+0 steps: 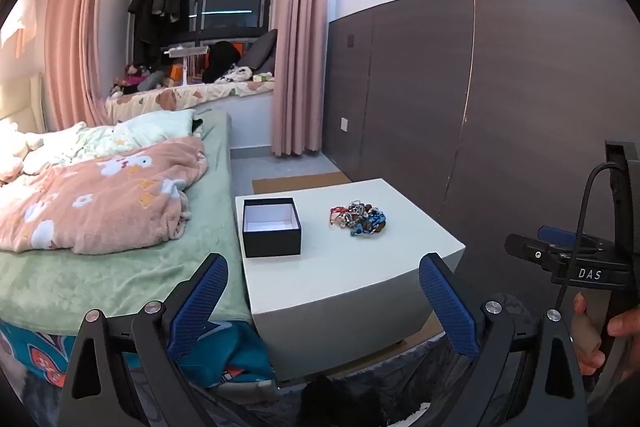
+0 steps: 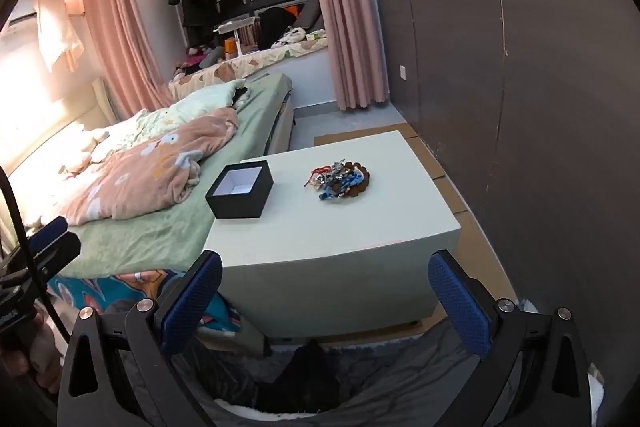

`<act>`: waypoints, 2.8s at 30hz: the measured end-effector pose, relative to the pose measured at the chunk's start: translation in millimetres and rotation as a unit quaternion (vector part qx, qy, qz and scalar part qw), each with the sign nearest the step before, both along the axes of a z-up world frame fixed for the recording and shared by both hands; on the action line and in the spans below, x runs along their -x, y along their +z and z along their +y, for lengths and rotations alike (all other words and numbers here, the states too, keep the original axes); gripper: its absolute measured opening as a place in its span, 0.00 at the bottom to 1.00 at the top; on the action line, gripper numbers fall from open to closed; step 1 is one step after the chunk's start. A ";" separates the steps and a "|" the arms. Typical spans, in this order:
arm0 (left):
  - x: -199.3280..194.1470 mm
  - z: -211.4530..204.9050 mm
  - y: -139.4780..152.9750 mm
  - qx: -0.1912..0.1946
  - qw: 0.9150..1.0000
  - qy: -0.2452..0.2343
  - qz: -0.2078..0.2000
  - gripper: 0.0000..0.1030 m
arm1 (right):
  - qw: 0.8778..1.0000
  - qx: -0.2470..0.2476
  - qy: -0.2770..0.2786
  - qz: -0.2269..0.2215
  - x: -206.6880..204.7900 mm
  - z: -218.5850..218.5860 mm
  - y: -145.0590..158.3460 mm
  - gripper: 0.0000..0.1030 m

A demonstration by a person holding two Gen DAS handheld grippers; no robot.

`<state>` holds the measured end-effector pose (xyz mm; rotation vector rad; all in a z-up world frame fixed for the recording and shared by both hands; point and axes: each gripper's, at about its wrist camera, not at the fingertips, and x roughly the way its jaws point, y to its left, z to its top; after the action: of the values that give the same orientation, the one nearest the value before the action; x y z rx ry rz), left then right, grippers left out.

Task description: Organize jewelry

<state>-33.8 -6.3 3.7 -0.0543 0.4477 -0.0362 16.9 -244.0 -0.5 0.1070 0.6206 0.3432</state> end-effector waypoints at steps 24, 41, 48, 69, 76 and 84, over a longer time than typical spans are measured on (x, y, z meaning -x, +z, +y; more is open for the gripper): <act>0.9 6.5 0.7 0.014 1.000 -0.003 -0.005 0.94 | 1.000 0.016 -0.010 -0.016 2.8 3.7 -1.3 1.00; 9.6 7.2 1.7 0.010 1.000 -0.003 -0.010 0.94 | 1.000 0.021 0.000 -0.022 11.8 11.5 1.7 1.00; 14.4 4.1 3.8 0.001 1.000 0.007 -0.020 0.94 | 0.999 0.021 0.001 -0.025 14.0 14.0 3.4 1.00; -7.3 14.4 5.9 0.016 1.000 0.013 -0.019 0.94 | 1.000 0.007 0.001 -0.015 -7.1 9.7 1.6 1.00; -48.0 17.3 4.7 0.013 1.000 0.009 -0.007 0.94 | 1.000 0.005 0.000 0.001 -43.1 8.0 -5.3 1.00; -108.1 23.2 -3.0 0.020 1.000 -0.003 0.017 0.94 | 1.000 -0.003 0.002 0.029 -93.7 7.5 -16.4 1.00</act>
<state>74.2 16.9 0.7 -0.0934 0.4815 -0.0493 110.6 -236.4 -17.0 0.1213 0.6776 0.3461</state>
